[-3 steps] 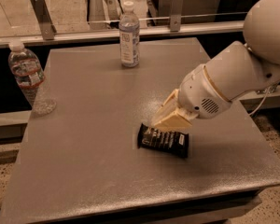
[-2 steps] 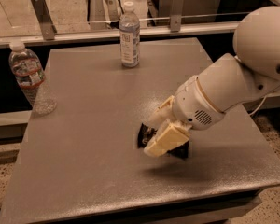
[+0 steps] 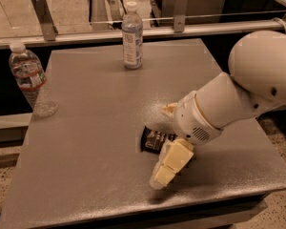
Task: Pick rxbar chocolate
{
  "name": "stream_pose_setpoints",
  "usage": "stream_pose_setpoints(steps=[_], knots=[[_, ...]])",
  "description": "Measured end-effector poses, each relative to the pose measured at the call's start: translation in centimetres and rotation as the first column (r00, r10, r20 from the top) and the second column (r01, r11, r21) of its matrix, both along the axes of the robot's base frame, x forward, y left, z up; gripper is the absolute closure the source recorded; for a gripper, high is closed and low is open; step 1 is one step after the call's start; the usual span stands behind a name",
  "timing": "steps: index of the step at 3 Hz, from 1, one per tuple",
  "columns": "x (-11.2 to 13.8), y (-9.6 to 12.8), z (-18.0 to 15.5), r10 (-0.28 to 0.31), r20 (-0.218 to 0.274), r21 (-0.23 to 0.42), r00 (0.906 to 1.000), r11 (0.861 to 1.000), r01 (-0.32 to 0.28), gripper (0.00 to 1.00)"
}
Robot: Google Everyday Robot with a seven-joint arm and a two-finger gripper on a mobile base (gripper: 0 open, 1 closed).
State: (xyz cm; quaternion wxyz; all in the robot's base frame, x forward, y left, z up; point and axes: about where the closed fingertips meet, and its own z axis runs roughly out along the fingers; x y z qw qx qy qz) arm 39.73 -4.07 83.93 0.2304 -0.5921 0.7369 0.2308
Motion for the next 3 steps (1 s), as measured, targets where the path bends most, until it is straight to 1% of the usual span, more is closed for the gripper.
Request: stream_pose_setpoints(steps=[1,2,3], knots=[[0.4,-0.1,-1.4,0.004,0.029,-0.006,0.9996,1.000,-0.004,0.00],[1.2,0.0,-2.3,0.008,0.069,-0.011,0.9976,1.000,-0.007,0.17],[2.0,-0.3,-2.5,0.002,0.098,-0.009,0.9952,1.000,-0.001,0.40]])
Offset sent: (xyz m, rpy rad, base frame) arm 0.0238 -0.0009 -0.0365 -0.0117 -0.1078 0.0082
